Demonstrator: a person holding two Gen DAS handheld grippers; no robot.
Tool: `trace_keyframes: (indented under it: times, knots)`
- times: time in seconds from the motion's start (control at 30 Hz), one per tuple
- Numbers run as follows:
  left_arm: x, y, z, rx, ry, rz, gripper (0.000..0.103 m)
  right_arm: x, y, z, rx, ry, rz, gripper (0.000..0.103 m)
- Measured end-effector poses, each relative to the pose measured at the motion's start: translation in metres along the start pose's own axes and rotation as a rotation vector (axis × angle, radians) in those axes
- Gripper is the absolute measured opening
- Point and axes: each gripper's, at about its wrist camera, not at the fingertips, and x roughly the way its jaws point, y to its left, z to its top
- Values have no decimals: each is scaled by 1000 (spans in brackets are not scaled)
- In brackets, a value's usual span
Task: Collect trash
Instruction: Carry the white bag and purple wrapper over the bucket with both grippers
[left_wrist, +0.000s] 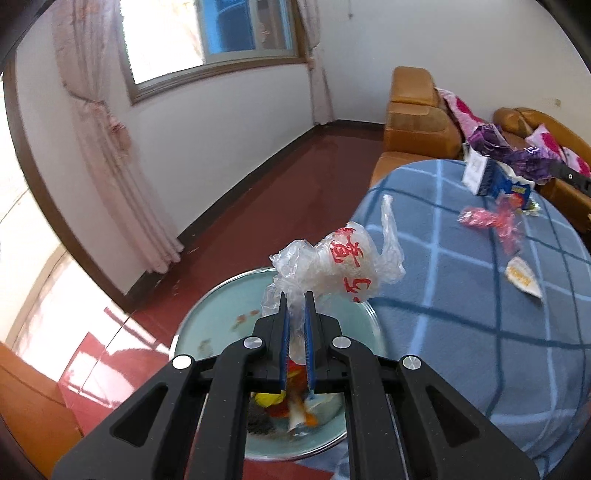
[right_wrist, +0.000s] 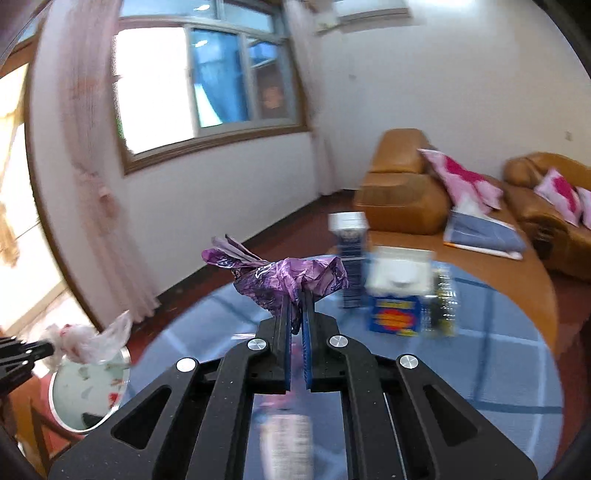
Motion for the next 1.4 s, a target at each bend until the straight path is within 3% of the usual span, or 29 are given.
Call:
trace_keyframes:
  times: [0.2,0.4,0.87,1.4]
  knots:
    - [-6,31,-16,-7,8,85,7,26,58,-15,-115,53,140,6]
    - [-6,54,-33,-21,38,125,7,41,81,-24,-140,91,211,6]
    - [-1,72,-49,-44,47,193,7,51,122,-35,-242,106,275,6]
    - [-1,77,-52,-58,53,211,7,55,154,-43,-336,123,319,6]
